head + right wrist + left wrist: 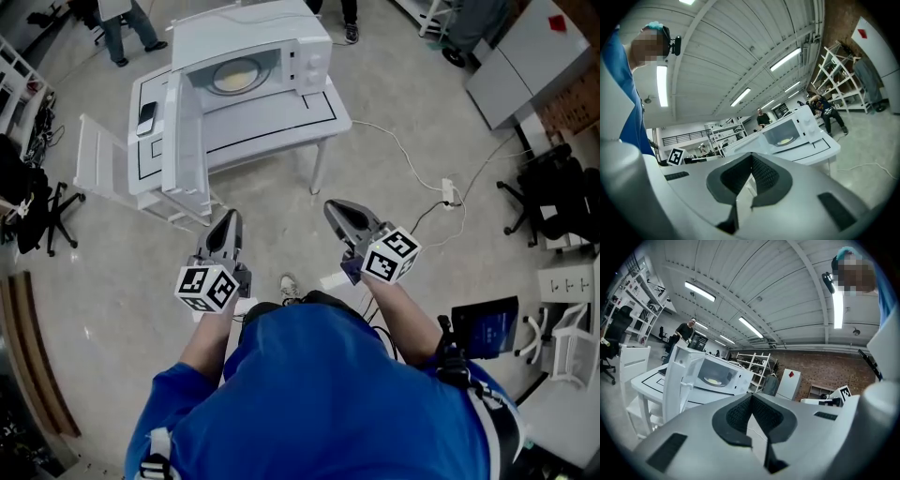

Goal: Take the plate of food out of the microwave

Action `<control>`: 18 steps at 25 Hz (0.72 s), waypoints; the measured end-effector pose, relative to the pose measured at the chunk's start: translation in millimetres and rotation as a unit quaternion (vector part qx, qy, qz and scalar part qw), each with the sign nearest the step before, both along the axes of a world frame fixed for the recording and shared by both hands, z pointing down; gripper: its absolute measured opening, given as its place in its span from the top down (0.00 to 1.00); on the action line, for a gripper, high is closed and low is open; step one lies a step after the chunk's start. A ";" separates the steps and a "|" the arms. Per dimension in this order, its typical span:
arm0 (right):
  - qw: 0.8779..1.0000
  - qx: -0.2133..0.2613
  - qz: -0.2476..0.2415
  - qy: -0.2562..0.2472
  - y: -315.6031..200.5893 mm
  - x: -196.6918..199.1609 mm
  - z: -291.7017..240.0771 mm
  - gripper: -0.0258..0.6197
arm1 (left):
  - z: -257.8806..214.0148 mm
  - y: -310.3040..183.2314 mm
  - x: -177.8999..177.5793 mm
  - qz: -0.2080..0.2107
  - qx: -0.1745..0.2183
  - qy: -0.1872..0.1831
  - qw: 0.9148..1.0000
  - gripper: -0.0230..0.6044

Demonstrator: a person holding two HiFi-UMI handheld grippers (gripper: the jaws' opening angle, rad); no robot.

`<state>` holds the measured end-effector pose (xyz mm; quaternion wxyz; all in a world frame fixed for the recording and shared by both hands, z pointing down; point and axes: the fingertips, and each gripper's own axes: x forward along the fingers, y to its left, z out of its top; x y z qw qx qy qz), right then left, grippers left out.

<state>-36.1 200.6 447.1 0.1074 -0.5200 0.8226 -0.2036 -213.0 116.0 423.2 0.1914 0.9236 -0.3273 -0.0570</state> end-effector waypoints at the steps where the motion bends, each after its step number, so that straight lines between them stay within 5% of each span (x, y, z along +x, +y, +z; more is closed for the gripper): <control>1: 1.000 -0.001 0.002 0.000 -8.2 0.1 -0.2 0.97 | -0.1 -7.9 1.5 0.003 0.000 -0.001 1.000 0.95; 18: 1.000 -0.023 -0.007 -0.001 -106.9 43.5 13.7 0.97 | 14.3 -97.9 59.9 0.011 -0.023 -0.011 1.000 0.95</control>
